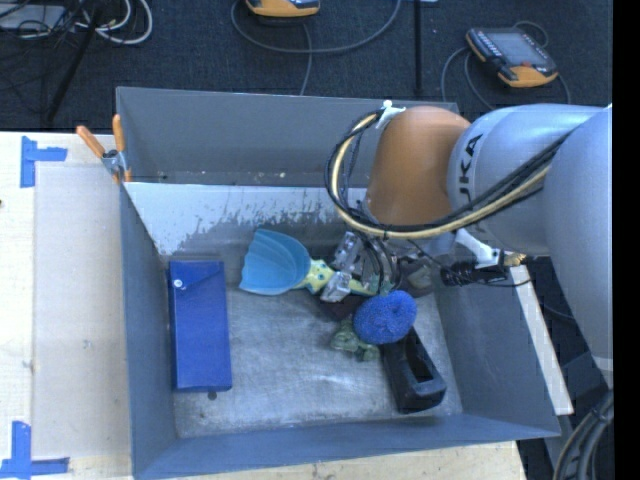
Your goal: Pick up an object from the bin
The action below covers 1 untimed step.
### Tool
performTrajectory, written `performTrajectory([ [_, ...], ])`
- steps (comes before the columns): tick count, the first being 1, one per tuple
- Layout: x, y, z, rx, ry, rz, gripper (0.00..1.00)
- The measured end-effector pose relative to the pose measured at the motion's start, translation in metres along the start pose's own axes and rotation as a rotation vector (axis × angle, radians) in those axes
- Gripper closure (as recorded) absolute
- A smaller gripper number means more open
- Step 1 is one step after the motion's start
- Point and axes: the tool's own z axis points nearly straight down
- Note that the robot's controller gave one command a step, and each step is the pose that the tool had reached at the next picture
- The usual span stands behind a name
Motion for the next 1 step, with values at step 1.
performTrajectory([
  [1, -0.0006, -0.0002, -0.0157, -0.001, -0.003, 0.0, 1.0],
])
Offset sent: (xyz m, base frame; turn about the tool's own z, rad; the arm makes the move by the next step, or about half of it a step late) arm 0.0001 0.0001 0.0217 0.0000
